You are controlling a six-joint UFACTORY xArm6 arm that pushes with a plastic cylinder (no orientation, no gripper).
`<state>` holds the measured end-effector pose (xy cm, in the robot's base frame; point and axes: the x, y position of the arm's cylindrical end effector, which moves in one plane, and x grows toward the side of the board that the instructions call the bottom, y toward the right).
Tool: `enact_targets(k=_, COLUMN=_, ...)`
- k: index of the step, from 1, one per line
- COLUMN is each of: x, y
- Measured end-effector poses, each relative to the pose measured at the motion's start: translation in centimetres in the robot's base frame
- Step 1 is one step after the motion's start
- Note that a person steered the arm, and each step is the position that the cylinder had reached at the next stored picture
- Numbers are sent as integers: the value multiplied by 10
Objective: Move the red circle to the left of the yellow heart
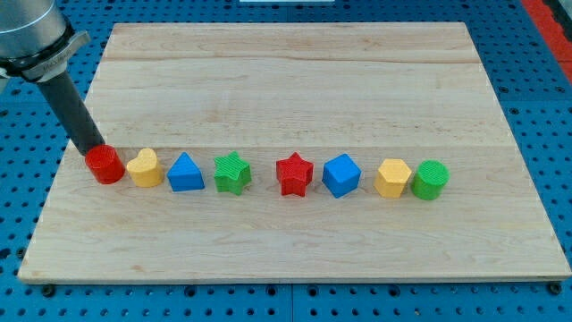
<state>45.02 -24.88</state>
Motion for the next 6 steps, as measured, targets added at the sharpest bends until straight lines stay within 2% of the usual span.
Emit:
enact_targets(k=3, x=10, y=1)
enact_targets(k=4, x=-11, y=1)
enact_targets(k=5, x=-105, y=8)
enact_targets(k=6, x=-145, y=24)
